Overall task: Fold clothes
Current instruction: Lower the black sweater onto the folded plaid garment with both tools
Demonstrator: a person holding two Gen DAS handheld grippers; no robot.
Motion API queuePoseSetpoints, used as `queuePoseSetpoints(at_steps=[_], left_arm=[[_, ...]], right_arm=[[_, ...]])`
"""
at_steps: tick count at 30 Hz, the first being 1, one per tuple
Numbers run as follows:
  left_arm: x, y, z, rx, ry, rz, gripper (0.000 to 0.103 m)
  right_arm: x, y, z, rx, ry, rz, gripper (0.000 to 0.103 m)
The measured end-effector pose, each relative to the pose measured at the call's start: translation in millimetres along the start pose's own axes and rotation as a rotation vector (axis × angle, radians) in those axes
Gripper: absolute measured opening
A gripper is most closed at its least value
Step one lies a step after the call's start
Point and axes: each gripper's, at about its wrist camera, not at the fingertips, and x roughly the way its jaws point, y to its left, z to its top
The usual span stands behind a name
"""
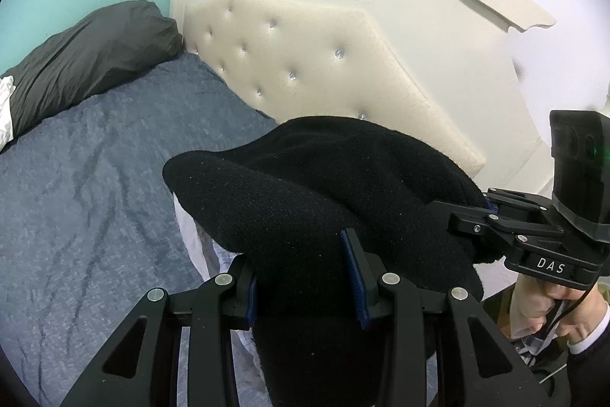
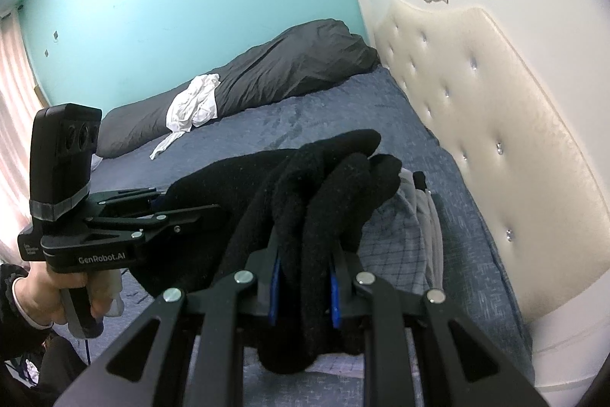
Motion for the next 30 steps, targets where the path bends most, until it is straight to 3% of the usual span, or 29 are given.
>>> queuePoseSetpoints(at_steps=[30], left_arm=[[33, -11, -12, 0.026, -0.008, 0.021, 0.040]], right_arm=[[17, -29, -16, 0.018, -0.018, 0.000, 0.019]])
